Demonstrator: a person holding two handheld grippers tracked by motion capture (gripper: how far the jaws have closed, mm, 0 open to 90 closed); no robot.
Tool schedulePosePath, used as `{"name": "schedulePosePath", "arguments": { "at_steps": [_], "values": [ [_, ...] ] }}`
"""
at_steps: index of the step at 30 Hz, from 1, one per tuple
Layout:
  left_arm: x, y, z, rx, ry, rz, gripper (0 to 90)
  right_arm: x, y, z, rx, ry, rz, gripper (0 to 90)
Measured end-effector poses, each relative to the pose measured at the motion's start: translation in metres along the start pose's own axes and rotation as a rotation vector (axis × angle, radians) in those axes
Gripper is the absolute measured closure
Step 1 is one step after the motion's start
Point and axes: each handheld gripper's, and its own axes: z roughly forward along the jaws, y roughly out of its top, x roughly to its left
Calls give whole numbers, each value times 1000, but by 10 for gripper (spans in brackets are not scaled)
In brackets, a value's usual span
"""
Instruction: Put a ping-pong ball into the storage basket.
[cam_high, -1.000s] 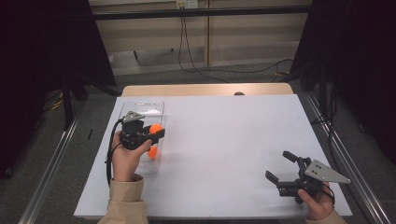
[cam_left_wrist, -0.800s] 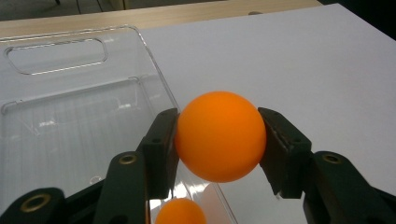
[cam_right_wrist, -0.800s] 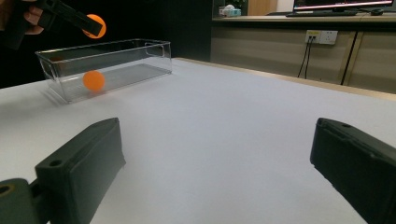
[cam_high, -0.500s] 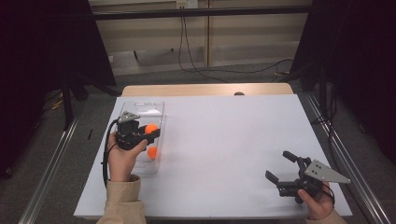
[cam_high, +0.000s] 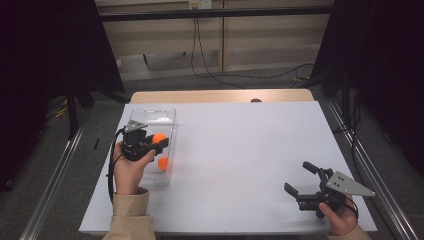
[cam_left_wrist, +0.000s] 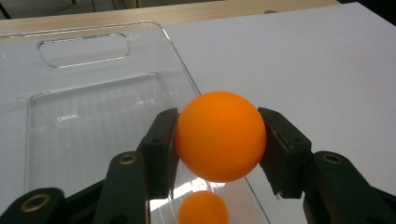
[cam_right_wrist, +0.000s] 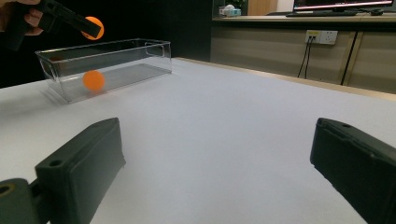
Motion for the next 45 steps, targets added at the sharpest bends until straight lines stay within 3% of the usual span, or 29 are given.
{"name": "schedulePosePath", "arguments": {
  "at_steps": [36,45],
  "values": [
    [14,-9,2,16,81,-11,508,0,0,0,-2,0,1,21],
    [19,-13,2,20,96,-31,508,0,0,0,-2,1,0,21]
  ]
}}
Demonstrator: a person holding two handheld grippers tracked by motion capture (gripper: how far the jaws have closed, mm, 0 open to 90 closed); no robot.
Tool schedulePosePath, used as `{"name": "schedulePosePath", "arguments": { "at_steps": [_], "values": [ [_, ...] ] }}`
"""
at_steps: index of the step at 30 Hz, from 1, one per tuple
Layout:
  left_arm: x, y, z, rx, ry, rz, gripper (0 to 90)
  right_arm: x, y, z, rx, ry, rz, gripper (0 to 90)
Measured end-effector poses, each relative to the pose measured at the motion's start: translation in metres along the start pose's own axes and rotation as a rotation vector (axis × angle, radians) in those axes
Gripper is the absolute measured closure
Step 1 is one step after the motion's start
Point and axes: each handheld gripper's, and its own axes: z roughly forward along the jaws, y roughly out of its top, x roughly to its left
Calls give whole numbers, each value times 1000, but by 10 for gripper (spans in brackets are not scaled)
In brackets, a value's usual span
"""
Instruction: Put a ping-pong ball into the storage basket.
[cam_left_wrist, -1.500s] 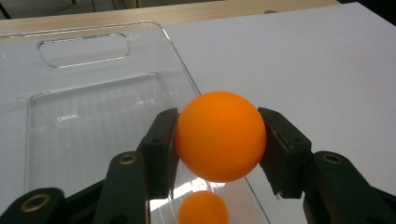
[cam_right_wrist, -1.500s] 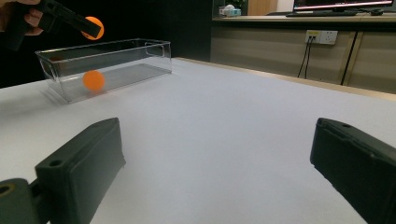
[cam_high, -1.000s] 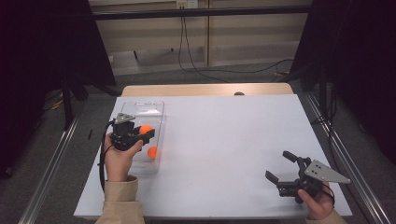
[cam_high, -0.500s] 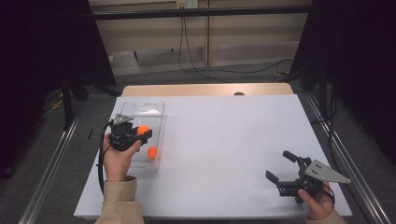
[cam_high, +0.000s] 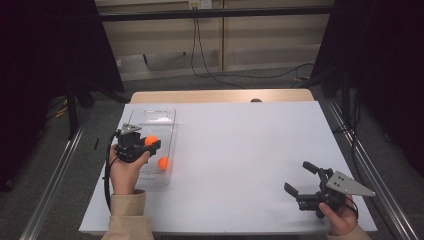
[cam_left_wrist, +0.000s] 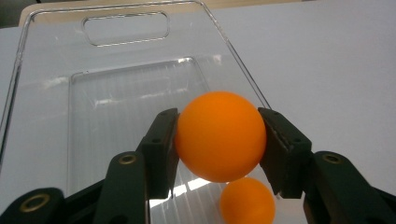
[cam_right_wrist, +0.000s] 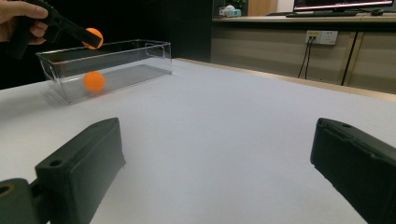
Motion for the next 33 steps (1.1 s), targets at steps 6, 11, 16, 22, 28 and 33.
{"name": "schedulePosePath", "arguments": {
  "at_steps": [6,11,16,22,28,33],
  "values": [
    [3,-2,0,4,12,-2,508,0,0,0,-1,2,-1,21],
    [3,-3,2,13,19,-2,507,0,0,0,0,3,-2,21],
    [4,-4,4,22,26,4,507,0,0,0,-1,3,-2,21],
    [7,-6,5,26,31,-6,507,0,0,0,-2,4,0,21],
    [8,-7,7,37,44,-7,506,0,0,0,-2,4,-3,22],
    [8,-8,8,43,50,-4,505,0,0,0,-1,4,-2,21]
  ]
}}
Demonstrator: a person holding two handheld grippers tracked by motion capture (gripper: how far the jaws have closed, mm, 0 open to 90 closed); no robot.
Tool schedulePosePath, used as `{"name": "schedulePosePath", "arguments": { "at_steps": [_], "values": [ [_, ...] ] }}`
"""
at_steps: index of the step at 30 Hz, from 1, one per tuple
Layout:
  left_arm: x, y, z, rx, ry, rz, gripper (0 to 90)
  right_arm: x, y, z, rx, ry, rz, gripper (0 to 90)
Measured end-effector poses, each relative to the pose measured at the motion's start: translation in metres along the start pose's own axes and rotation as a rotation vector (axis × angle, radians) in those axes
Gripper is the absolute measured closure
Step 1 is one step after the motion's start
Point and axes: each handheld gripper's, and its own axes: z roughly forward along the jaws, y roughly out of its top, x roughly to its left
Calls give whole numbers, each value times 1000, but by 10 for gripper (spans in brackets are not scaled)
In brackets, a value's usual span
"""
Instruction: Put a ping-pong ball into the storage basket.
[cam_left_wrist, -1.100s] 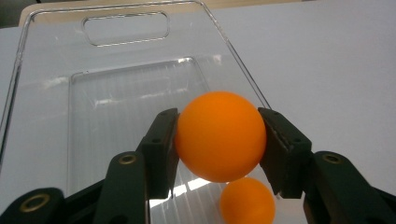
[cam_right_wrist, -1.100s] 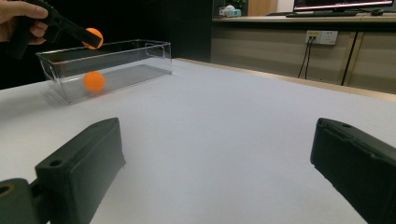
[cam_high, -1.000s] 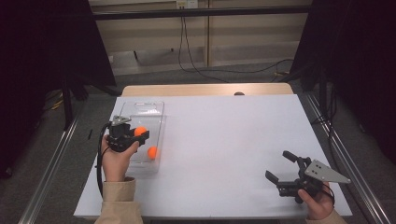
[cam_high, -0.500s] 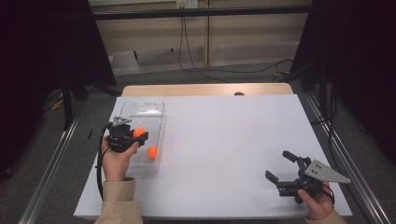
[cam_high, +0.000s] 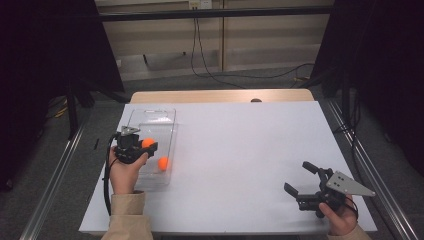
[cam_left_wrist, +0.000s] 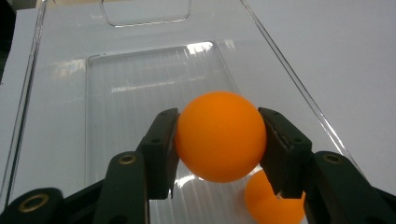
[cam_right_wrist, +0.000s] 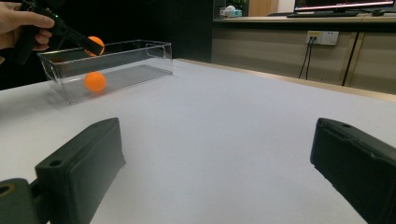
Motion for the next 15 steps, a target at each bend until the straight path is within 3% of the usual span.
{"name": "schedulePosePath", "arguments": {
  "at_steps": [15],
  "values": [
    [2,-1,2,-15,31,-9,478,0,0,0,-1,1,-1,22]
  ]
}}
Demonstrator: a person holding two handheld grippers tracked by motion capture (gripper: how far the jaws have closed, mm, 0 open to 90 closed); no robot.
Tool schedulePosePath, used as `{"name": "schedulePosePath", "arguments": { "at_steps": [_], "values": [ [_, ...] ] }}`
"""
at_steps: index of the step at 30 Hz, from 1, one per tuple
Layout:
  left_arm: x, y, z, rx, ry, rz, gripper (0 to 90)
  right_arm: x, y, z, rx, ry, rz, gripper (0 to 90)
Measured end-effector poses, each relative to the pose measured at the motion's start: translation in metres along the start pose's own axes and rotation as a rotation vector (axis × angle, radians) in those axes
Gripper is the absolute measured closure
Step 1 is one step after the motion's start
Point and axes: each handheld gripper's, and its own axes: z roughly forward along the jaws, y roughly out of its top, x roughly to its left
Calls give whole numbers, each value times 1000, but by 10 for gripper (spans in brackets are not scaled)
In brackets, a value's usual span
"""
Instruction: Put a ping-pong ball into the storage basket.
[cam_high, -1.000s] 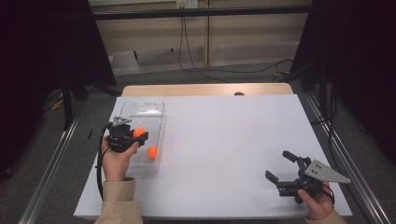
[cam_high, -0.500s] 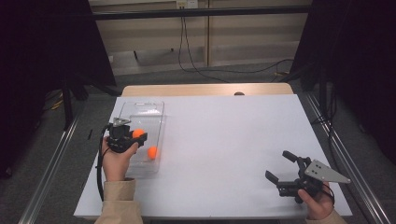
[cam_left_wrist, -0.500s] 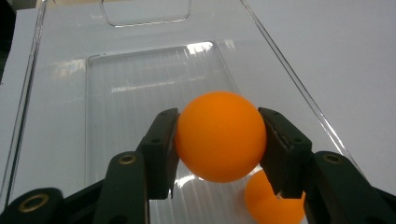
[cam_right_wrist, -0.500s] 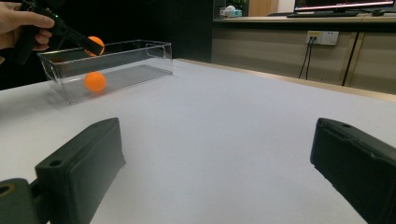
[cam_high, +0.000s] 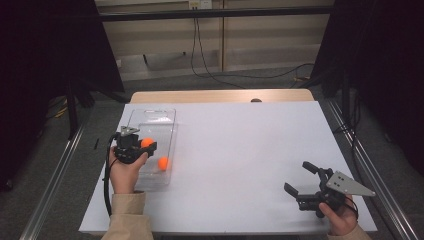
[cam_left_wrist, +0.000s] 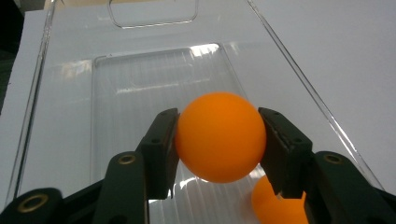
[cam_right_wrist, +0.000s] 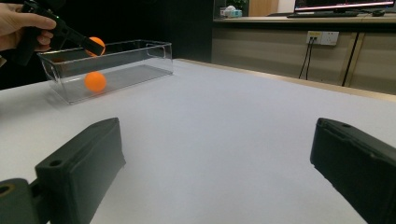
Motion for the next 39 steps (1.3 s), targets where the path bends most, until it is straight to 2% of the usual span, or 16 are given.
{"name": "schedulePosePath", "arguments": {
  "at_steps": [5,21,29,39],
  "values": [
    [1,-1,1,-8,12,-1,420,0,0,0,0,0,2,22],
    [-4,-1,-5,-47,-9,-16,288,-1,0,0,-3,-3,9,22],
    [-2,-2,-11,-70,-16,-20,250,0,1,2,-4,-2,9,22],
    [-7,1,-9,-97,-28,-21,192,0,0,0,-2,-4,7,22]
  ]
}}
